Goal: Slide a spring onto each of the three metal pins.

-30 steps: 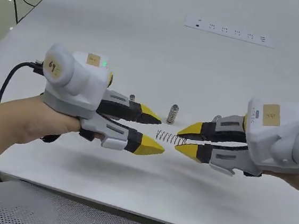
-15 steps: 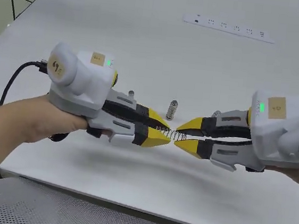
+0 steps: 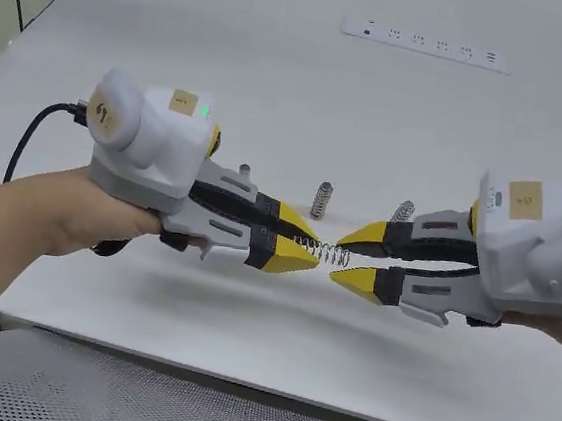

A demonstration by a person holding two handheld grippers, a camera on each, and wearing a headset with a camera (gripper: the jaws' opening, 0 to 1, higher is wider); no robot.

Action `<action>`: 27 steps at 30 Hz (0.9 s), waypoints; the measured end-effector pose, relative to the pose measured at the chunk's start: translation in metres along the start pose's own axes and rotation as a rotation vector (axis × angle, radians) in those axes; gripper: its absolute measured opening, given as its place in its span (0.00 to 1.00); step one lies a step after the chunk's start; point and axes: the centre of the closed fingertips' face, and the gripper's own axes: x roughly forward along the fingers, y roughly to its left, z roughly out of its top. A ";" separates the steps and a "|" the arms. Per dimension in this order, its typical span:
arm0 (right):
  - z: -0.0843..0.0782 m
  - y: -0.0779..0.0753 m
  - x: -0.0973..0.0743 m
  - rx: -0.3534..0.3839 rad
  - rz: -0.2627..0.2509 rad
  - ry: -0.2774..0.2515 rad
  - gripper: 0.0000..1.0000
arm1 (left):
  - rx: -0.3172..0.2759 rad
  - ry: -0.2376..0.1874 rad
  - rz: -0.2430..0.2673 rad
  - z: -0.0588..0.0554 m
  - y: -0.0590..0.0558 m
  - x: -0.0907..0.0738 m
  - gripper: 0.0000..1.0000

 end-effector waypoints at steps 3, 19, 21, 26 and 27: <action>0.001 0.000 0.001 0.012 -0.003 -0.011 0.09 | 0.003 0.005 -0.008 0.000 -0.001 0.001 0.03; 0.014 -0.003 -0.002 0.021 0.002 -0.002 0.07 | 0.041 0.058 0.022 -0.010 0.002 0.002 0.03; 0.017 -0.003 -0.003 0.015 0.006 -0.003 0.07 | 0.044 0.062 0.027 -0.011 0.003 0.002 0.03; 0.025 -0.003 -0.003 0.000 0.013 -0.011 0.07 | 0.053 0.071 0.034 -0.012 0.004 0.003 0.03; 0.026 -0.003 -0.003 0.000 0.014 -0.014 0.07 | 0.057 0.076 0.035 -0.013 0.004 0.004 0.03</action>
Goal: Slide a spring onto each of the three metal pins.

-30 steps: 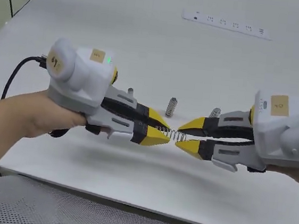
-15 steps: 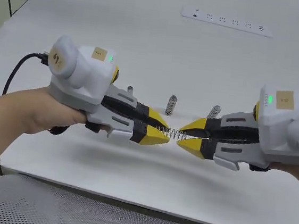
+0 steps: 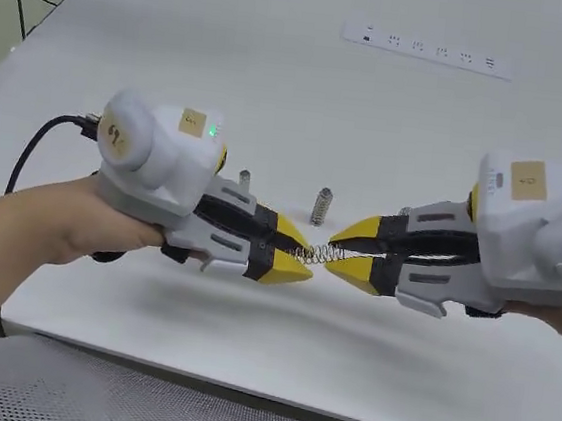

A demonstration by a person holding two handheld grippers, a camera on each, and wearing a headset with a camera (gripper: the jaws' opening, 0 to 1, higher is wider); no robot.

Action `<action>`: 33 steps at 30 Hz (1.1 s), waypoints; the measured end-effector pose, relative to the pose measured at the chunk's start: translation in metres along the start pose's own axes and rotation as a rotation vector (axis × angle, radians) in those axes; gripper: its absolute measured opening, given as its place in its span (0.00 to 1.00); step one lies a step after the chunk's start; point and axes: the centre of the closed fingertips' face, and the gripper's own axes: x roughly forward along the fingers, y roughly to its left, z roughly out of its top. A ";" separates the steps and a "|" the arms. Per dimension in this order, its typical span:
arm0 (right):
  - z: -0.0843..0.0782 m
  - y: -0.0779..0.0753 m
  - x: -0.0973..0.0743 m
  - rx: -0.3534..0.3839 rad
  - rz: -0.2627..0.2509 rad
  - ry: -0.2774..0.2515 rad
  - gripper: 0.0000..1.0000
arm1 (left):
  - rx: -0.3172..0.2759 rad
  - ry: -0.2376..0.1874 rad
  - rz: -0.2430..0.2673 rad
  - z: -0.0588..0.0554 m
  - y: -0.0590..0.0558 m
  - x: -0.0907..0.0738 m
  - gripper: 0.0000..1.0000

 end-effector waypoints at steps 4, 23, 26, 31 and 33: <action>0.009 0.001 0.002 -0.005 0.003 -0.020 0.07 | 0.020 0.018 0.008 -0.001 0.001 0.004 0.03; 0.032 -0.003 0.022 -0.070 -0.030 -0.059 0.07 | 0.033 0.020 0.029 0.003 0.003 0.006 0.04; 0.032 -0.003 0.021 -0.061 -0.031 -0.060 0.07 | 0.015 0.023 0.038 0.000 0.004 0.002 0.04; 0.033 -0.005 0.020 -0.045 -0.032 -0.063 0.07 | -0.003 0.012 0.050 0.001 0.005 0.000 0.05; 0.033 -0.005 0.021 -0.049 -0.032 -0.060 0.07 | -0.002 0.012 0.051 0.001 0.005 0.000 0.05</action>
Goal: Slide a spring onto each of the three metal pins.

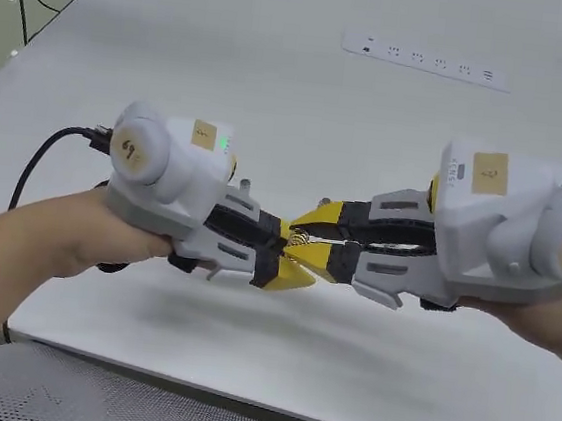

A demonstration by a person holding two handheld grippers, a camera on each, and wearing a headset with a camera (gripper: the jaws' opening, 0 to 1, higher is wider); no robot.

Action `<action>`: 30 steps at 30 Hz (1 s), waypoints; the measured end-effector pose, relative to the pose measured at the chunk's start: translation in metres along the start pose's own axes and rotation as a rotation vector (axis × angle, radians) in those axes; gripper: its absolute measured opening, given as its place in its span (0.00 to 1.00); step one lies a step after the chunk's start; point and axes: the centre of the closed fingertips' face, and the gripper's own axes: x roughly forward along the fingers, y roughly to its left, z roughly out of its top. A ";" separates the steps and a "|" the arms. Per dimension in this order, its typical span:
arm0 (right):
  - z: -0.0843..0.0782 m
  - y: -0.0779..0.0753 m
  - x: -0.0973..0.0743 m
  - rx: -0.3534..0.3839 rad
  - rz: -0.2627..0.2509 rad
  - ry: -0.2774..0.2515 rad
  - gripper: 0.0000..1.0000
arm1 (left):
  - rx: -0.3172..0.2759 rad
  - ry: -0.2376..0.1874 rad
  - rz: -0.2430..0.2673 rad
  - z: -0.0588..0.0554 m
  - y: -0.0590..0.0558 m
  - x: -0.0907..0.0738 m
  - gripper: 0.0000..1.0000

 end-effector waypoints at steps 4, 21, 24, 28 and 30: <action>0.000 0.000 0.000 0.004 0.001 0.001 0.07 | -0.011 -0.002 0.005 0.000 0.001 -0.001 0.05; 0.001 -0.006 -0.003 0.009 -0.029 -0.002 0.07 | -0.041 -0.036 0.041 0.008 0.008 -0.006 0.13; 0.001 -0.007 -0.004 0.010 -0.034 -0.002 0.07 | -0.041 -0.034 0.044 0.007 0.009 -0.008 0.13; 0.000 -0.009 -0.005 0.010 -0.041 0.000 0.07 | -0.051 -0.031 0.053 0.005 0.011 -0.013 0.14; -0.001 -0.009 -0.006 0.012 -0.041 0.001 0.07 | -0.056 -0.028 0.060 0.003 0.012 -0.015 0.15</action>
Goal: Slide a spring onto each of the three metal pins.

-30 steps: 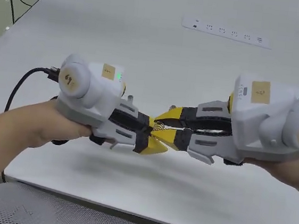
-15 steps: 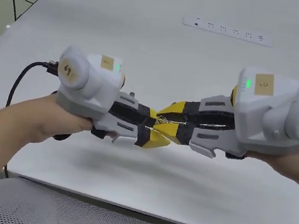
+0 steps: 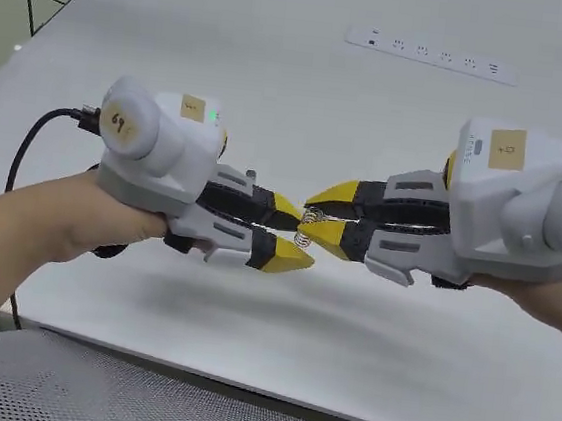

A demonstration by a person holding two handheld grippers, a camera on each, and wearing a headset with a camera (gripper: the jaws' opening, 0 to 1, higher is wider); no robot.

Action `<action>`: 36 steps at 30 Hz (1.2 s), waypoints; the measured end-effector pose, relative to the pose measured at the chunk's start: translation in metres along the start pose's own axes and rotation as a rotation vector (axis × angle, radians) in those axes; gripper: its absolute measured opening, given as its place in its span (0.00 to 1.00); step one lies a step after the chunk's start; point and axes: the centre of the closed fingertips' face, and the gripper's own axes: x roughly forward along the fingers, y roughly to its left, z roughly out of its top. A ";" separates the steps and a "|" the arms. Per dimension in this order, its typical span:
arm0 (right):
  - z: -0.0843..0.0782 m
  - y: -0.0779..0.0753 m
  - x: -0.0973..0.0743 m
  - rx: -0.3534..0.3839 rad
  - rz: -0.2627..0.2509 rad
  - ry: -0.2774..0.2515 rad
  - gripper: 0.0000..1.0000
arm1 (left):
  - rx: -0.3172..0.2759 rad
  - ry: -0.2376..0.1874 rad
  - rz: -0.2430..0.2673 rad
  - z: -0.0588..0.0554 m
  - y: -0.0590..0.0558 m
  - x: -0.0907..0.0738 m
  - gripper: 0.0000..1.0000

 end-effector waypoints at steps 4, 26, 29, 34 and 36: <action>-0.003 -0.001 -0.001 -0.008 -0.006 0.011 0.07 | -0.025 -0.002 0.017 -0.002 0.003 -0.006 0.19; -0.011 -0.011 0.000 -0.022 -0.038 0.031 0.07 | -0.102 0.018 0.128 -0.025 0.020 -0.044 0.46; -0.013 -0.014 0.000 -0.016 -0.049 0.033 0.07 | -0.104 0.023 0.140 -0.028 0.023 -0.051 0.50; -0.015 -0.015 0.001 -0.013 -0.051 0.039 0.07 | -0.114 0.020 0.165 -0.032 0.029 -0.062 0.60; -0.016 -0.015 0.001 -0.011 -0.051 0.039 0.07 | -0.121 0.016 0.166 -0.032 0.029 -0.064 0.62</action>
